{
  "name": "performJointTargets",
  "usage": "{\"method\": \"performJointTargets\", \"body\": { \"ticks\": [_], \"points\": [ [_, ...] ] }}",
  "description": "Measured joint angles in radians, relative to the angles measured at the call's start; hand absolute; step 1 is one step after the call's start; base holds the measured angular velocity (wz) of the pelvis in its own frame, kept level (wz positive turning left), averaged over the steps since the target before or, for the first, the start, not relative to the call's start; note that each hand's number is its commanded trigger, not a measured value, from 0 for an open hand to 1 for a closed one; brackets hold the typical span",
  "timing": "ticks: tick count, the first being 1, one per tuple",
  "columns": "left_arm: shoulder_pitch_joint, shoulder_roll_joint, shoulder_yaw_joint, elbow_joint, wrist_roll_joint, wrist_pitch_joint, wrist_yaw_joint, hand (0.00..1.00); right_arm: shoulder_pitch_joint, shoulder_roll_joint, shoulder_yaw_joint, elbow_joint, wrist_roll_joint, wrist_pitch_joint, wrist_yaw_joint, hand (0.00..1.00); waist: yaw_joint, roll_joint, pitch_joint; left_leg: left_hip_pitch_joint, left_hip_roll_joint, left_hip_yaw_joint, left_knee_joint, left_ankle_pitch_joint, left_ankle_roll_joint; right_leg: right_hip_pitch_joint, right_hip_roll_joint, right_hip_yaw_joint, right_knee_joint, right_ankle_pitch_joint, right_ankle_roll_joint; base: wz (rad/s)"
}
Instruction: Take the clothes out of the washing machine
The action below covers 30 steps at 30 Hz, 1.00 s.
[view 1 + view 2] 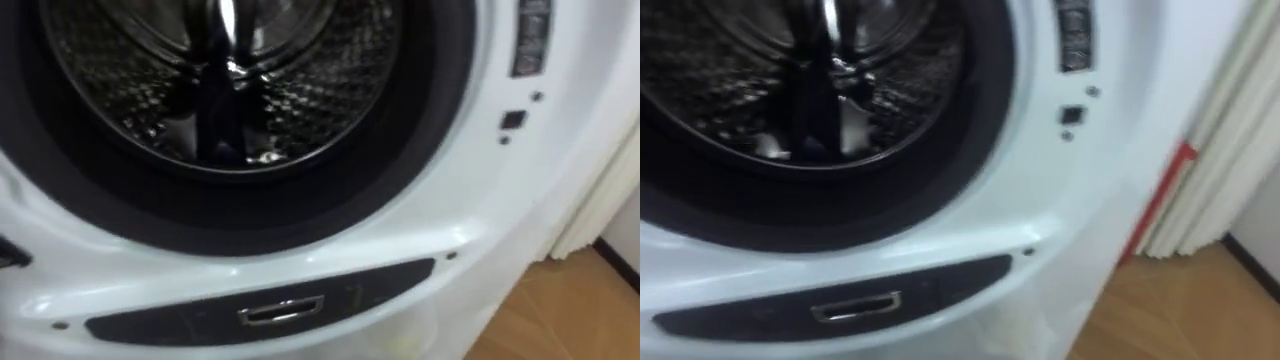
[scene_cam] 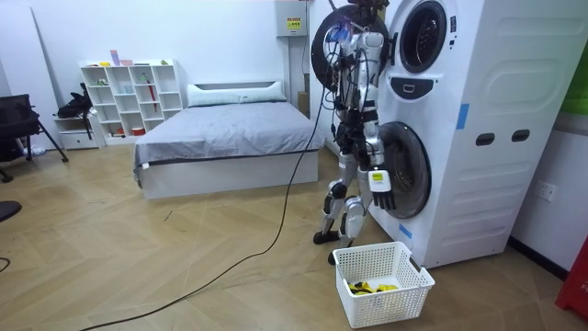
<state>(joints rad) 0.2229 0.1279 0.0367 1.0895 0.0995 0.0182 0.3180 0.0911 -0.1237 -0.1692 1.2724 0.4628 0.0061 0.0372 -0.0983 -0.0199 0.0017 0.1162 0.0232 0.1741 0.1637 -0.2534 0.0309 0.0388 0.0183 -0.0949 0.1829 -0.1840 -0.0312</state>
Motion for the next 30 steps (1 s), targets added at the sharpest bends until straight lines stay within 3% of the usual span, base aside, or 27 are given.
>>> {"method": "performJointTargets", "body": {
  "ticks": [1,2,4,7,10,13,16,17,18,19,20,22,24,25,26,28,30],
  "points": [
    [-0.001,0.0,0.0,0.0,0.001,0.002,-0.001,0.0,-0.014,0.0,0.034,-0.001,-0.028,0.0,0.001,0.0,0.012,-0.002,0.0021,0.002,0.001,-0.014,0.0,0.0,0.0,0.006,0.0,-0.007,0.0,0.0,0.0,0.19],
    [-0.001,0.0,0.0,0.0,0.001,0.004,-0.005,0.0,-0.019,0.0,0.059,0.0,-0.047,0.001,0.005,0.0,0.02,-0.002,0.0091,0.009,0.001,-0.022,0.0,0.0,0.0,0.017,0.0,-0.015,-0.003,0.0,0.0,0.23],
    [-0.008,-0.001,0.001,-0.006,0.001,0.004,-0.006,0.0,-0.035,0.001,0.097,-0.001,-0.082,0.001,0.01,0.0,0.033,-0.005,0.0118,0.012,0.001,-0.029,0.003,0.0,0.0,0.032,0.001,-0.022,-0.016,0.0,0.0,0.17],
    [-0.017,-0.001,0.0,-0.009,0.002,0.003,-0.008,0.0,-0.037,0.002,0.154,-0.016,-0.111,0.001,0.014,0.0,0.053,-0.012,0.0131,-0.004,0.002,-0.047,0.041,-0.001,-0.001,0.042,0.001,-0.038,-0.015,0.0,-0.001,0.2],
    [-0.025,0.0,0.002,-0.01,0.001,0.002,-0.025,0.0,-0.03,0.004,0.185,-0.029,-0.158,0.006,0.022,0.0,0.068,-0.016,0.012,-0.035,0.01,-0.051,0.126,-0.016,-0.023,0.044,0.005,-0.048,-0.009,-0.004,-0.007,0.06],
    [-0.033,0.0,0.023,-0.012,0.001,0.002,-0.053,0.0,-0.033,0.004,0.189,-0.035,-0.213,0.01,0.03,0.0,0.095,-0.012,0.0117,-0.115,0.035,-0.065,0.277,-0.03,-0.04,0.025,0.023,-0.046,0.006,0.004,-0.028,-0.13],
    [-0.042,-0.003,0.031,-0.036,0.006,0.002,-0.077,0.0,-0.021,-0.002,0.182,-0.036,-0.246,0.002,0.018,0.0,0.097,-0.002,0.0077,-0.202,0.043,-0.14,0.39,-0.032,-0.049,-0.003,0.039,-0.069,-0.003,0.019,-0.059,-0.02],
    [-0.056,-0.007,0.029,-0.037,0.005,0.002,-0.092,0.0,-0.021,-0.009,0.172,-0.037,-0.252,-0.004,0.013,0.0,0.095,0.005,0.0083,-0.229,0.066,-0.142,0.477,-0.045,-0.062,-0.016,0.049,-0.084,0.005,0.016,-0.076,0.0],
    [-0.054,-0.011,0.028,-0.036,0.005,0.002,-0.098,0.0,-0.023,-0.012,0.165,-0.037,-0.256,-0.005,0.007,0.0,0.097,0.019,0.0096,-0.234,0.087,-0.136,0.543,-0.049,-0.065,-0.017,0.057,-0.096,0.01,0.015,-0.08,-0.35],
    [-0.042,-0.02,0.028,-0.031,0.005,0.002,-0.113,0.0,-0.021,-0.022,0.165,-0.048,-0.268,-0.008,-0.004,0.0,0.1,0.046,0.0066,-0.216,0.113,-0.124,0.648,-0.05,-0.07,-0.017,0.075,-0.115,0.018,0.015,-0.089,-0.34],
    [-0.048,-0.028,0.028,-0.029,0.005,0.002,-0.125,0.0,-0.01,-0.031,0.165,-0.06,-0.266,-0.019,-0.013,0.0,0.079,0.065,0.0035,-0.178,0.122,-0.134,0.694,-0.047,-0.076,-0.019,0.086,-0.137,0.028,0.013,-0.093,-0.13],
    [-0.083,-0.027,0.019,-0.015,0.004,-0.004,-0.133,0.0,0.009,-0.032,0.154,-0.07,-0.254,-0.029,-0.022,0.0,0.048,0.073,0.0075,-0.104,0.12,-0.152,0.672,-0.04,-0.088,-0.042,0.086,-0.164,0.057,0.012,-0.095,0.32],
    [-0.101,-0.028,0.018,-0.017,0.003,-0.015,-0.135,0.0,0.016,-0.028,0.144,-0.077,-0.236,-0.042,-0.025,0.0,0.045,0.073,0.0079,-0.01,0.123,-0.154,0.556,-0.035,-0.112,-0.078,0.086,-0.168,0.087,0.015,-0.099,0.12],
    [-0.128,-0.028,0.015,-0.018,0.005,-0.017,-0.139,0.0,0.016,-0.028,0.142,-0.077,-0.229,-0.049,-0.025,0.0,0.04,0.074,0.0089,0.046,0.127,-0.167,0.451,-0.055,-0.134,-0.107,0.086,-0.179,0.108,0.022,-0.1,0.2],
    [-0.151,-0.028,0.013,-0.02,0.02,-0.017,-0.147,0.0,0.01,-0.027,0.131,-0.077,-0.226,-0.049,-0.025,0.0,0.034,0.08,0.0076,0.085,0.13,-0.188,0.348,-0.105,-0.146,-0.138,0.083,-0.198,0.121,0.032,-0.099,0.25],
    [-0.184,-0.025,-0.01,-0.033,0.038,-0.018,-0.153,0.0,-0.002,-0.026,0.109,-0.075,-0.233,-0.049,-0.018,0.0,0.017,0.079,0.0086,0.108,0.137,-0.19,0.224,-0.157,-0.133,-0.181,0.079,-0.22,0.124,0.061,-0.096,0.31],
    [-0.204,-0.028,-0.035,-0.031,0.068,-0.018,-0.154,0.0,-0.012,-0.025,0.085,-0.074,-0.247,-0.048,-0.011,0.0,0.009,0.078,0.0093,0.102,0.131,-0.184,0.136,-0.181,-0.099,-0.217,0.064,-0.239,0.125,0.096,-0.085,0.27]
  ]
}}
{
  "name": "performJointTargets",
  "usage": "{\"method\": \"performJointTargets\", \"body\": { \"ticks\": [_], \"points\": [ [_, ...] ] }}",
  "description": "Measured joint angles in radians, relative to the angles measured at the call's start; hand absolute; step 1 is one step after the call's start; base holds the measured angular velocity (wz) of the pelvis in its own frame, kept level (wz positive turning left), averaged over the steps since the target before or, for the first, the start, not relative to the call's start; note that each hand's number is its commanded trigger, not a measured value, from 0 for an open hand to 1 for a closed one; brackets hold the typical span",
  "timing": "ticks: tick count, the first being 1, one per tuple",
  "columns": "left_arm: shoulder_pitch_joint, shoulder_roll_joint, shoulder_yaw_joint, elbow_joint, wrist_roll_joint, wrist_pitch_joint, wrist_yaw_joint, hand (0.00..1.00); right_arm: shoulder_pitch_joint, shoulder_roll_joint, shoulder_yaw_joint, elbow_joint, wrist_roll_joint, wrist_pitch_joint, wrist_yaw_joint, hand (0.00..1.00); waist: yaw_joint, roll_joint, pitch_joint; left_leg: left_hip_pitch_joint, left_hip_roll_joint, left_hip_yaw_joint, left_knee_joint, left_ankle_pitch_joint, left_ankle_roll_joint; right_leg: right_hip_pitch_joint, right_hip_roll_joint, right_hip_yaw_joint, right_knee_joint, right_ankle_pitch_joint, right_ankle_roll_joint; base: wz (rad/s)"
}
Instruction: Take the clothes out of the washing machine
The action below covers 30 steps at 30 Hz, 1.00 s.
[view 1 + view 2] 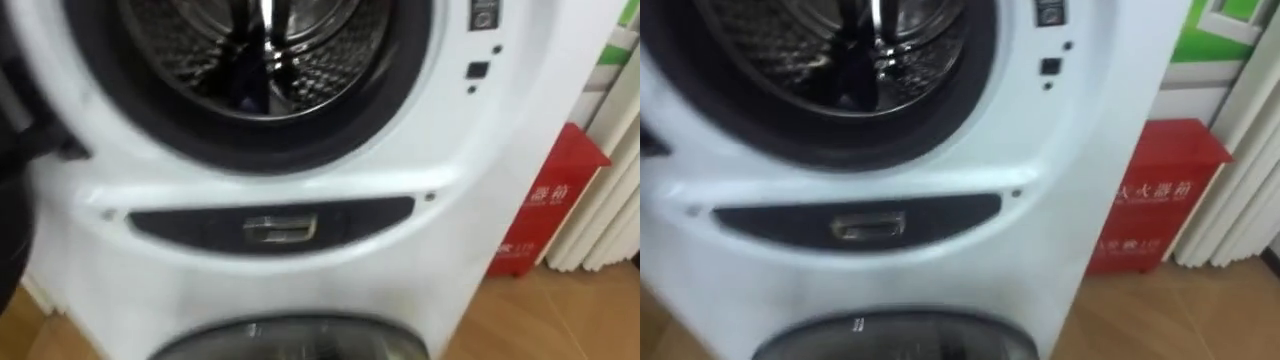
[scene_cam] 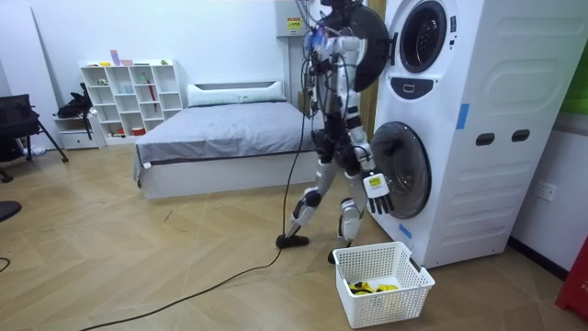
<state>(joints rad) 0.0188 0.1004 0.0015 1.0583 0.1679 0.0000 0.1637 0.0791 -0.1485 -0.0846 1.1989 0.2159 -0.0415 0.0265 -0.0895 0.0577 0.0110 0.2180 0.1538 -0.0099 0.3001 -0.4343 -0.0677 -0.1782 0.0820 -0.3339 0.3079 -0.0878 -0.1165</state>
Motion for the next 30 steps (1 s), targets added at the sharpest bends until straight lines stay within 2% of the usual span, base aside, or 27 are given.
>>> {"method": "performJointTargets", "body": {
  "ticks": [1,2,3,4,5,6,7,8,9,11,12,13,14,15,16,18,20,22,23,27,30],
  "points": [
    [0.0,-0.001,-0.009,0.0,0.003,0.0,0.0,0.0,0.0,0.006,-0.016,0.0,-0.009,0.0,0.001,0.0,0.0,-0.007,-0.0008,-0.012,-0.024,0.009,-0.022,0.0,0.033,-0.021,-0.017,0.006,0.0,0.027,0.009,-0.06],
    [0.01,0.001,-0.016,0.003,0.001,0.003,0.0,0.0,0.002,0.009,-0.014,0.004,-0.008,0.0,0.001,0.0,0.004,-0.025,-0.0091,-0.029,-0.056,0.013,-0.028,0.021,0.072,-0.031,-0.038,0.025,-0.018,0.067,0.017,-0.16],
    [0.014,0.0,-0.021,0.005,0.0,0.004,0.0,0.0,0.004,0.008,-0.015,0.004,-0.008,0.0,0.001,0.0,0.001,-0.03,-0.0096,-0.038,-0.069,0.015,-0.028,0.028,0.083,-0.03,-0.048,0.029,-0.037,0.091,0.022,-0.21],
    [0.018,0.0,-0.032,0.008,0.001,0.009,0.0,0.0,0.009,0.008,-0.015,0.002,-0.007,0.0,0.0,0.0,0.001,-0.04,-0.0097,-0.055,-0.1,0.024,-0.028,0.045,0.104,-0.029,-0.065,0.047,-0.081,0.145,0.033,-0.24],
    [0.017,0.001,-0.035,0.017,-0.01,0.009,0.0,0.0,0.011,0.007,-0.014,0.002,0.012,0.0,0.0,0.0,0.006,-0.048,-0.0066,-0.068,-0.127,0.043,-0.027,0.061,0.122,-0.025,-0.08,0.07,-0.128,0.2,0.048,-0.28],
    [0.018,0.002,-0.036,0.024,-0.016,0.009,0.0,0.0,0.011,0.007,-0.014,0.002,0.018,0.0,0.0,0.0,0.006,-0.054,-0.0053,-0.073,-0.141,0.054,-0.026,0.072,0.131,-0.021,-0.083,0.089,-0.15,0.227,0.058,-0.28],
    [0.019,0.004,-0.046,0.04,-0.045,0.009,0.001,0.0,0.018,0.006,-0.015,0.003,0.039,0.001,-0.002,0.0,0.003,-0.05,-0.0019,-0.088,-0.153,0.08,-0.019,0.082,0.145,-0.02,-0.101,0.105,-0.155,0.252,0.098,0.0],
    [0.019,0.002,-0.047,0.056,-0.058,0.009,0.001,0.0,0.03,0.006,-0.016,0.004,0.075,0.009,-0.005,0.0,-0.013,-0.05,0.0044,-0.094,-0.145,0.114,-0.011,0.091,0.148,-0.02,-0.123,0.113,-0.07,0.192,0.126,0.13],
    [0.019,0.002,-0.047,0.058,-0.058,0.009,0.002,0.0,0.036,0.006,-0.016,0.004,0.093,0.012,-0.007,0.0,-0.016,-0.046,0.0033,-0.098,-0.144,0.123,-0.012,0.098,0.148,-0.018,-0.132,0.116,-0.019,0.15,0.129,0.19],
    [0.019,0.004,-0.054,0.066,-0.071,-0.005,0.005,0.0,0.04,-0.005,-0.015,0.003,0.114,0.013,-0.016,0.0,-0.006,-0.039,0.002,-0.105,-0.145,0.147,-0.044,0.135,0.152,0.015,-0.163,0.142,0.141,0.02,0.146,-0.14],
    [0.021,0.006,-0.055,0.069,-0.08,-0.005,0.005,0.0,0.04,-0.007,-0.015,0.003,0.112,0.013,-0.017,0.0,-0.005,-0.039,0.0022,-0.105,-0.145,0.146,-0.053,0.144,0.151,0.033,-0.173,0.147,0.167,-0.004,0.152,-0.17],
    [0.024,0.011,-0.053,0.076,-0.09,-0.005,0.007,0.0,0.043,-0.006,-0.015,0.005,0.106,0.016,-0.017,0.0,-0.006,-0.041,0.0014,-0.102,-0.146,0.147,-0.071,0.163,0.148,0.078,-0.188,0.163,0.202,-0.046,0.163,-0.06],
    [0.027,0.012,-0.049,0.081,-0.099,-0.005,0.009,0.0,0.044,-0.004,-0.014,0.007,0.107,0.021,-0.018,0.0,-0.005,-0.054,-0.0006,-0.103,-0.147,0.152,-0.082,0.176,0.144,0.124,-0.194,0.17,0.207,-0.073,0.168,-0.08],
    [0.03,0.012,-0.044,0.081,-0.1,-0.006,0.011,0.0,0.044,-0.002,-0.013,0.007,0.107,0.021,-0.018,0.0,-0.002,-0.056,-0.0008,-0.103,-0.148,0.156,-0.085,0.18,0.14,0.145,-0.196,0.17,0.191,-0.084,0.17,-0.26],
    [0.036,0.013,-0.043,0.081,-0.107,-0.006,0.018,0.0,0.041,0.001,0.0,0.006,0.098,0.021,-0.017,0.0,0.008,-0.068,-0.0058,-0.104,-0.149,0.172,-0.086,0.184,0.134,0.174,-0.188,0.178,0.127,-0.098,0.172,-0.41],
    [0.041,0.01,-0.022,0.081,-0.122,-0.008,0.019,0.0,0.036,0.002,0.025,0.006,0.082,0.02,-0.014,0.0,0.035,-0.077,-0.0097,-0.102,-0.148,0.197,-0.097,0.193,0.12,0.205,-0.173,0.19,0.026,-0.099,0.17,-0.55],
    [0.045,0.01,0.044,0.081,-0.124,-0.027,0.022,0.0,0.024,0.005,0.031,0.006,0.052,0.017,-0.008,0.0,0.058,-0.082,-0.0068,-0.103,-0.132,0.222,-0.104,0.201,0.103,0.226,-0.147,0.198,-0.06,-0.079,0.137,-0.45],
    [0.054,0.014,0.072,0.081,-0.14,-0.045,0.038,0.0,0.024,0.006,0.034,0.008,0.043,0.016,-0.001,0.0,0.063,-0.084,-0.0081,-0.098,-0.128,0.223,-0.104,0.204,0.092,0.232,-0.13,0.204,-0.095,-0.072,0.129,-0.09],
    [0.06,0.014,0.076,0.081,-0.175,-0.051,0.053,0.0,0.023,0.006,0.034,0.007,0.037,0.015,0.0,0.0,0.065,-0.084,-0.0116,-0.095,-0.122,0.222,-0.104,0.207,0.087,0.235,-0.124,0.198,-0.104,-0.068,0.123,0.0],
    [0.064,0.013,0.124,0.066,-0.257,-0.05,0.101,0.0,0.021,0.006,0.033,0.013,0.032,0.008,0.008,0.0,0.069,-0.08,-0.0141,-0.103,-0.11,0.209,-0.106,0.213,0.073,0.235,-0.113,0.183,-0.113,-0.068,0.111,0.09],
    [0.075,0.016,0.212,-0.036,-0.332,-0.051,0.151,0.0,0.024,0.001,0.031,0.007,0.018,0.009,0.008,0.0,0.082,-0.082,-0.0139,-0.118,-0.104,0.192,-0.114,0.218,0.064,0.234,-0.108,0.167,-0.122,-0.066,0.103,0.15]
  ]
}}
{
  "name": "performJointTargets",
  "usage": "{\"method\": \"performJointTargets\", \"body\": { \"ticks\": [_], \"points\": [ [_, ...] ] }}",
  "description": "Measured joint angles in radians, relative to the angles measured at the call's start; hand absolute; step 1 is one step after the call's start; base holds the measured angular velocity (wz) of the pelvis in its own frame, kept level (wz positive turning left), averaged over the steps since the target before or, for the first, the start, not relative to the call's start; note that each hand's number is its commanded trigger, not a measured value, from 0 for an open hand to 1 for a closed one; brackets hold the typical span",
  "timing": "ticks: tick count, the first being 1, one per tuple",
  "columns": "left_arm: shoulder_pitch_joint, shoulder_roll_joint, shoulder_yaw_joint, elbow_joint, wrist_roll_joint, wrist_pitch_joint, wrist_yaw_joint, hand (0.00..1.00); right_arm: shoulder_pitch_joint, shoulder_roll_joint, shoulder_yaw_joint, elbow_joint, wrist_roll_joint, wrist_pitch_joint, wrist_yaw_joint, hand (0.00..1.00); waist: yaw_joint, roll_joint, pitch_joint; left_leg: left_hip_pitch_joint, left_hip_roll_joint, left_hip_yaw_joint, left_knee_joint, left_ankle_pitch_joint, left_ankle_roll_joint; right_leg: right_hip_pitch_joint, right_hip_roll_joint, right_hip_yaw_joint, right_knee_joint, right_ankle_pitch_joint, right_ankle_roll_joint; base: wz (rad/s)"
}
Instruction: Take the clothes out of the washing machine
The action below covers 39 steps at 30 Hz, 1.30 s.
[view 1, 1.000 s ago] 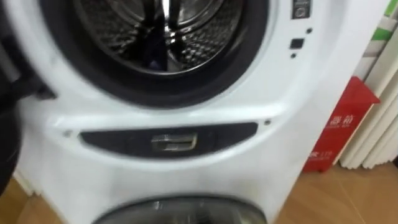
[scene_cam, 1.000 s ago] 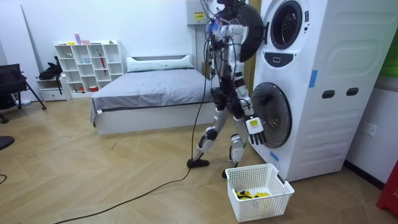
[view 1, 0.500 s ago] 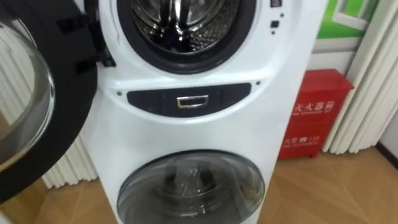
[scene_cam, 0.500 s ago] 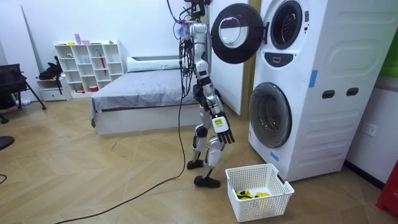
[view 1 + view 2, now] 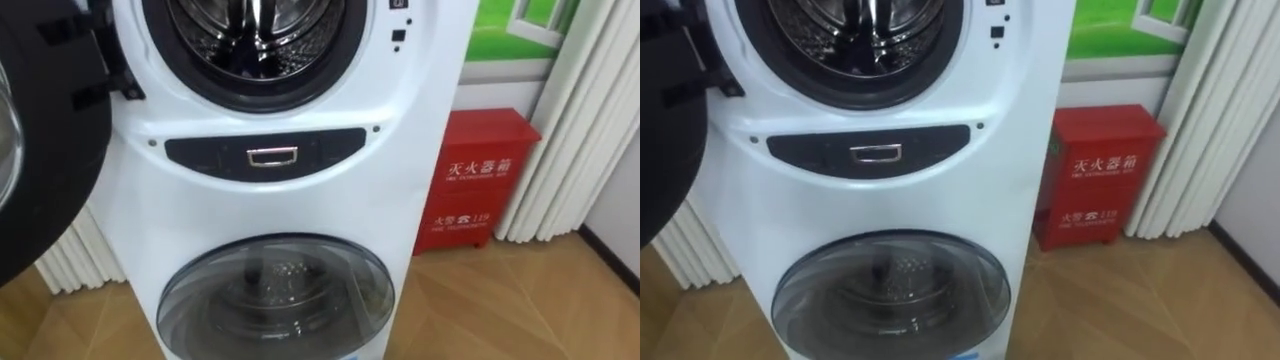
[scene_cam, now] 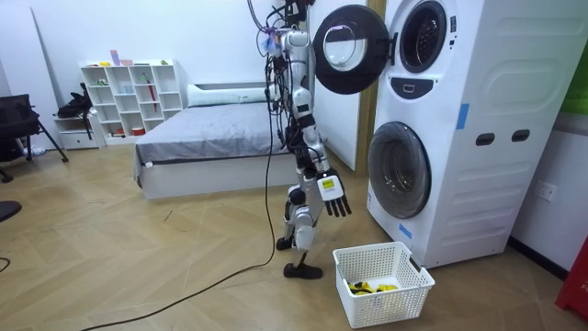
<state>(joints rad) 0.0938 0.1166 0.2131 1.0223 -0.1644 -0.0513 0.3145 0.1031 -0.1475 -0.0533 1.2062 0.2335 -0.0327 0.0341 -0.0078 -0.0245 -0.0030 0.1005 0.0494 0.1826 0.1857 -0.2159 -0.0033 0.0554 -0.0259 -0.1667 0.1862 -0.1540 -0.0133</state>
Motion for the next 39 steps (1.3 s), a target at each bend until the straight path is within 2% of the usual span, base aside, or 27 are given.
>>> {"method": "performJointTargets", "body": {
  "ticks": [2,4,6,9,11,13,15,17,21,22,26,30,33,35,36,38,39],
  "points": [
    [-0.005,0.012,0.058,-0.084,-0.082,-0.007,0.037,0.0,0.0,-0.004,-0.029,-0.006,-0.002,-0.002,0.001,0.0,0.008,0.002,0.0009,-0.003,0.0,-0.021,0.001,0.001,-0.002,0.011,-0.002,-0.025,-0.002,-0.003,-0.003,0.2],
    [-0.004,0.013,0.11,-0.155,-0.119,-0.026,0.072,0.0,0.009,-0.004,-0.07,-0.008,-0.008,-0.002,0.0,0.0,0.018,0.003,-0.0004,-0.002,-0.003,-0.034,0.001,0.002,-0.003,0.013,-0.004,-0.033,-0.004,-0.011,-0.003,0.24],
    [-0.002,0.017,0.158,-0.238,-0.164,-0.035,0.109,0.0,0.017,-0.006,-0.104,-0.026,-0.003,-0.005,-0.001,0.0,0.03,0.008,0.0017,-0.005,-0.006,-0.051,0.001,0.002,-0.003,0.015,-0.005,-0.042,-0.004,-0.015,-0.002,0.18],
    [0.0,0.044,0.21,-0.387,-0.274,-0.046,0.182,0.0,0.021,-0.008,-0.139,-0.042,0.007,-0.017,-0.007,0.0,0.043,0.012,0.0014,-0.02,-0.009,-0.081,0.003,0.002,-0.003,0.014,-0.008,-0.064,-0.006,-0.018,-0.001,0.25],
    [0.01,0.052,0.251,-0.533,-0.33,-0.049,0.242,0.0,0.041,-0.008,-0.147,-0.087,0.005,-0.022,-0.017,0.0,0.075,0.023,0.0011,-0.024,-0.009,-0.082,0.002,0.002,-0.003,0.012,-0.009,-0.072,-0.007,-0.018,-0.001,0.04],
    [0.01,0.069,0.285,-0.596,-0.35,-0.06,0.272,0.0,0.056,-0.007,-0.159,-0.105,0.003,-0.023,-0.029,0.0,0.096,0.036,-0.0049,-0.025,-0.01,-0.09,0.002,0.002,-0.003,0.019,-0.01,-0.086,-0.007,-0.019,-0.001,0.08],
    [0.016,0.077,0.332,-0.662,-0.357,-0.064,0.307,0.0,0.076,-0.006,-0.173,-0.119,0.002,-0.023,-0.04,0.0,0.098,0.047,-0.0059,-0.019,-0.012,-0.108,0.002,0.002,-0.003,0.03,-0.012,-0.1,-0.013,-0.02,0.001,0.26],
    [0.017,0.095,0.392,-0.714,-0.357,-0.064,0.341,0.0,0.092,-0.004,-0.184,-0.133,-0.003,-0.017,-0.045,0.0,0.122,0.059,-0.0124,-0.018,-0.018,-0.116,0.001,0.002,-0.003,0.034,-0.021,-0.108,-0.015,-0.027,0.003,0.13],
    [0.028,0.124,0.47,-0.76,-0.385,-0.064,0.374,0.0,0.135,-0.003,-0.187,-0.185,-0.01,-0.001,-0.045,0.0,0.144,0.081,-0.0099,-0.014,-0.024,-0.134,0.002,0.002,-0.003,0.044,-0.024,-0.113,-0.015,-0.032,0.005,0.1],
    [0.033,0.139,0.493,-0.76,-0.4,-0.063,0.377,0.0,0.144,-0.002,-0.188,-0.2,-0.012,0.01,-0.044,0.0,0.152,0.087,-0.0076,-0.009,-0.026,-0.137,0.001,0.002,-0.003,0.05,-0.024,-0.114,-0.016,-0.034,0.006,0.07],
    [0.053,0.183,0.578,-0.758,-0.468,-0.062,0.379,0.0,0.149,-0.005,-0.223,-0.226,-0.029,0.013,-0.038,0.0,0.154,0.092,-0.0055,-0.006,-0.027,-0.14,0.002,0.002,-0.003,0.051,-0.025,-0.112,-0.014,-0.038,0.006,0.03],
    [0.053,0.198,0.612,-0.741,-0.514,-0.058,0.379,0.0,0.153,-0.012,-0.253,-0.228,-0.025,0.014,-0.03,0.0,0.153,0.092,-0.0047,-0.003,-0.027,-0.139,-0.001,0.002,-0.003,0.052,-0.024,-0.112,-0.014,-0.04,0.006,-0.01],
    [0.049,0.252,0.61,-0.672,-0.553,-0.044,0.37,0.0,0.167,-0.013,-0.254,-0.236,-0.019,0.017,-0.022,0.0,0.15,0.095,-0.0042,-0.004,-0.027,-0.14,-0.001,0.002,-0.003,0.056,-0.022,-0.116,-0.014,-0.041,0.005,0.01],
    [0.026,0.299,0.61,-0.631,-0.557,-0.035,0.34,0.0,0.186,-0.012,-0.266,-0.238,-0.019,0.025,-0.02,0.0,0.151,0.096,-0.0039,-0.005,-0.027,-0.143,-0.005,0.002,-0.003,0.056,-0.022,-0.122,-0.014,-0.041,0.005,0.06],
    [0.02,0.313,0.611,-0.62,-0.566,-0.033,0.33,0.0,0.187,-0.013,-0.276,-0.238,-0.02,0.029,-0.018,0.0,0.152,0.098,-0.004,-0.006,-0.027,-0.143,-0.006,0.002,-0.003,0.054,-0.022,-0.122,-0.014,-0.041,0.005,0.0],
    [0.007,0.366,0.611,-0.598,-0.572,-0.02,0.3,0.0,0.187,-0.018,-0.306,-0.238,-0.043,0.035,-0.014,0.0,0.152,0.102,-0.0043,-0.012,-0.027,-0.142,-0.008,0.002,-0.003,0.045,-0.022,-0.119,-0.013,-0.041,0.005,-0.04],
    [0.004,0.377,0.611,-0.595,-0.572,-0.019,0.294,0.0,0.191,-0.019,-0.314,-0.238,-0.046,0.035,-0.013,0.0,0.152,0.103,-0.0046,-0.012,-0.027,-0.141,-0.008,0.002,-0.003,0.044,-0.022,-0.119,-0.013,-0.041,0.005,-0.04]
  ]
}}
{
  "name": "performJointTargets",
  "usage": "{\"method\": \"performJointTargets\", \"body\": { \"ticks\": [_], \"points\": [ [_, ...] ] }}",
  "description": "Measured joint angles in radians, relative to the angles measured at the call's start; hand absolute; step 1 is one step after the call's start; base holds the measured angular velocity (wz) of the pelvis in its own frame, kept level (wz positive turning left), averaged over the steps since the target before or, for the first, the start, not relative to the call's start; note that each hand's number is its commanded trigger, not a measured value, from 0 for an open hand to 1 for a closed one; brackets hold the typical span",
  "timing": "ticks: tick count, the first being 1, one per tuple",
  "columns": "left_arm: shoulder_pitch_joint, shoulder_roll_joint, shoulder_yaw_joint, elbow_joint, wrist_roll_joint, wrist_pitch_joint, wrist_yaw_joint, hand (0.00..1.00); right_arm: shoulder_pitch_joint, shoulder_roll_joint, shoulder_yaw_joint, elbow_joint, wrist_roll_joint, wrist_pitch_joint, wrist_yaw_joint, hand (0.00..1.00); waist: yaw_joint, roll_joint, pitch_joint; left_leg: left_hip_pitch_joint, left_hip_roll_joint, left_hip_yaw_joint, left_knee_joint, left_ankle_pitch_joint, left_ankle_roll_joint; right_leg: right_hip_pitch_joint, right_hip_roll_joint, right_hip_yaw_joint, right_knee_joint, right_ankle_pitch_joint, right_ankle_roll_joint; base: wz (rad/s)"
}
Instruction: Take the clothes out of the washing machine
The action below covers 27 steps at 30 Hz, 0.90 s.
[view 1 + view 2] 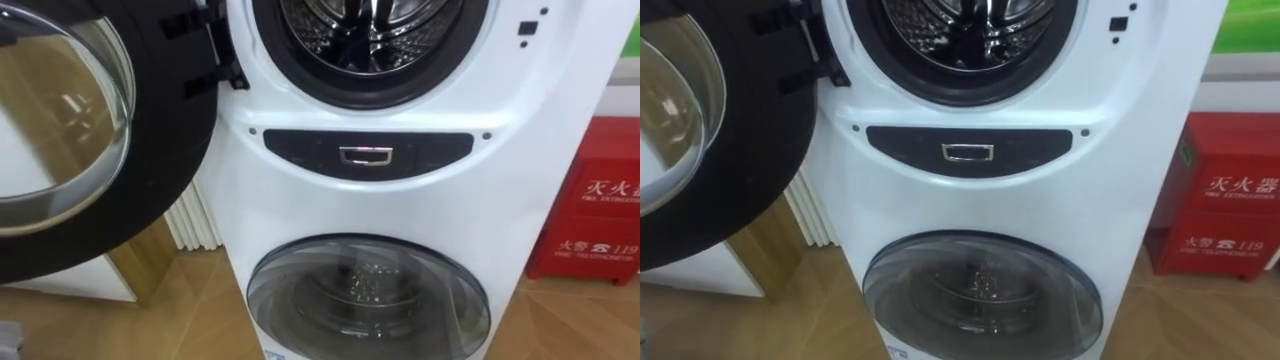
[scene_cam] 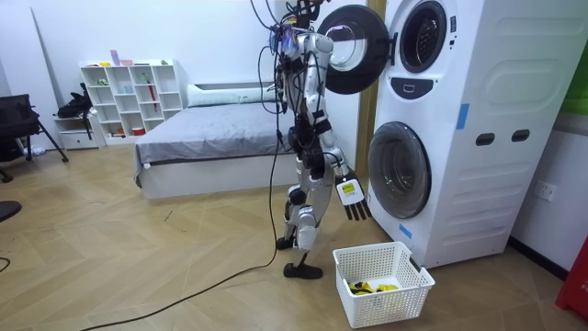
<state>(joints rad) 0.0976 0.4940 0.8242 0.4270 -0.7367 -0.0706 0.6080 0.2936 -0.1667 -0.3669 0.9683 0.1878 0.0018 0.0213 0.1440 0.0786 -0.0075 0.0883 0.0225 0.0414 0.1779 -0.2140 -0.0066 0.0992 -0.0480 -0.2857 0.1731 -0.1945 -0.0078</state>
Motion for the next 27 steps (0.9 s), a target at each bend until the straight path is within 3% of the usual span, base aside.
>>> {"method": "performJointTargets", "body": {
  "ticks": [2,6,8,13,17,23,27],
  "points": [
    [-0.025,0.044,0.0,0.0,0.002,0.001,-0.015,0.0,0.003,-0.012,-0.011,-0.011,-0.009,0.0,0.004,0.0,0.002,0.003,0.0,0.0,0.0,0.003,-0.004,0.0,0.0,-0.004,0.0,0.003,0.001,0.0,0.0,-0.05],
    [-0.045,0.097,-0.001,0.024,0.003,0.006,-0.057,0.0,0.004,-0.039,-0.011,-0.013,-0.032,0.0,0.009,0.0,-0.001,0.005,-0.0002,0.001,0.0,0.013,-0.006,0.0,0.0,-0.01,0.0,0.011,0.002,0.0,0.0,-0.09],
    [-0.096,0.137,-0.001,0.102,0.003,0.03,-0.075,0.0,0.006,-0.053,-0.011,-0.013,-0.039,0.0,0.021,0.0,0.0,0.004,0.0003,0.003,0.0,0.014,-0.007,0.001,0.0,-0.011,0.0,0.014,0.002,0.0,0.0,-0.04],
    [-0.153,0.176,-0.001,0.184,-0.003,0.073,-0.085,0.0,0.012,-0.071,-0.017,-0.007,-0.064,0.002,0.025,0.0,-0.002,-0.001,-0.0005,0.009,0.0,0.028,-0.009,0.001,0.0,-0.011,0.002,0.037,0.001,0.0,0.0,-0.1],
    [-0.218,0.247,-0.006,0.265,-0.015,0.106,-0.133,0.0,0.042,-0.072,-0.019,-0.009,-0.074,0.01,0.026,0.0,-0.003,-0.005,-0.0024,0.009,0.001,0.03,-0.01,0.001,0.0,-0.011,0.004,0.039,0.001,0.0,0.0,0.0],
    [-0.301,0.315,-0.056,0.271,0.005,0.115,-0.147,0.0,0.055,-0.073,-0.02,-0.02,-0.1,0.019,0.024,0.0,-0.009,-0.008,-0.0037,-0.003,0.002,0.033,-0.01,0.001,0.0,-0.014,0.004,0.039,0.011,0.0,0.001,0.01],
    [-0.318,0.324,-0.065,0.279,0.032,0.115,-0.148,0.0,0.057,-0.072,-0.031,-0.029,-0.118,0.008,0.024,0.0,-0.019,-0.014,-0.0026,0.009,0.001,0.039,-0.01,0.001,0.001,-0.011,0.002,0.04,0.012,0.0,0.001,-0.02]
  ]
}}
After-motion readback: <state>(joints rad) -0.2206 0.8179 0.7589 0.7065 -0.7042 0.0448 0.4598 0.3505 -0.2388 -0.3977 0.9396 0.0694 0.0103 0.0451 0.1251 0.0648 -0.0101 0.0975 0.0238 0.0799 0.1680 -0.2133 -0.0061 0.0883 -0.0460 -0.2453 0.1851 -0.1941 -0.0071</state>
